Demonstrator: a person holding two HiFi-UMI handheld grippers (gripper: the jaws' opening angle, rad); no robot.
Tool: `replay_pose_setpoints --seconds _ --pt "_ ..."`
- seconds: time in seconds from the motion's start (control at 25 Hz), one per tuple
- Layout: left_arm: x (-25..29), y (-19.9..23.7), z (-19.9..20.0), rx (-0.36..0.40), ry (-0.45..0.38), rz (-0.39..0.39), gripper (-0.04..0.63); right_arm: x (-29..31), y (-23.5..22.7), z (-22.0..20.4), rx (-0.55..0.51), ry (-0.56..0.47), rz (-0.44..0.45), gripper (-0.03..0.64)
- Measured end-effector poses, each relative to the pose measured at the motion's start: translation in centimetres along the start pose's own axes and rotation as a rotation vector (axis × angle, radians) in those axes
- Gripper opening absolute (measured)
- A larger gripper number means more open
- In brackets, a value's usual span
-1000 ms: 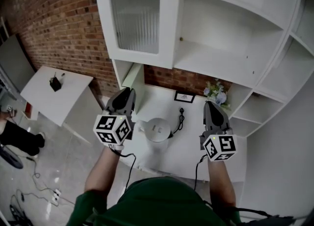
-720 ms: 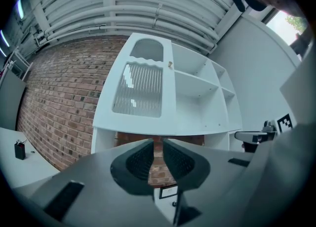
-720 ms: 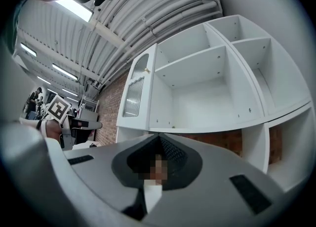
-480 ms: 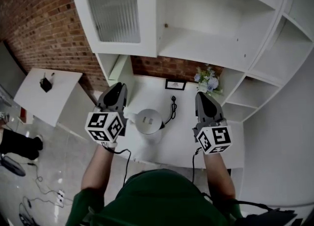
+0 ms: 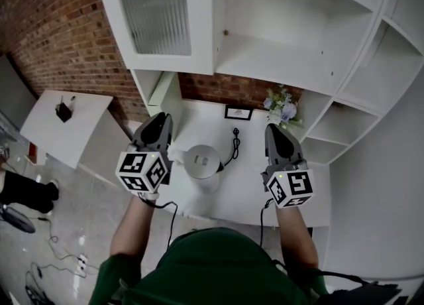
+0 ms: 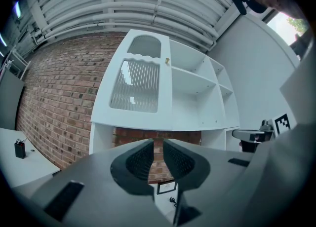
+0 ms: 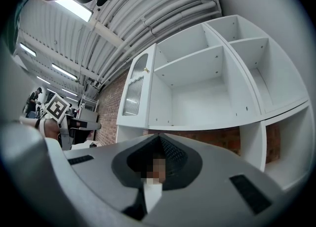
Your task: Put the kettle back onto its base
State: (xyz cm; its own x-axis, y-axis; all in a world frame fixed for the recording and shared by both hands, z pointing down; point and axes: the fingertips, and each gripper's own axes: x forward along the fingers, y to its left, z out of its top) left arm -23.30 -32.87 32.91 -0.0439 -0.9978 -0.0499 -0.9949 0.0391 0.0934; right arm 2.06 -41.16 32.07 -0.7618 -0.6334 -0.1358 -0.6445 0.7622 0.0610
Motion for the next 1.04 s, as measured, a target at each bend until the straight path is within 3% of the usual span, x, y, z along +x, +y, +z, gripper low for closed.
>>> replay_pose_setpoints --seconds 1.04 --pt "-3.1 2.0 -2.2 -0.023 0.009 0.040 0.072 -0.5 2.8 0.2 -0.029 0.008 0.023 0.012"
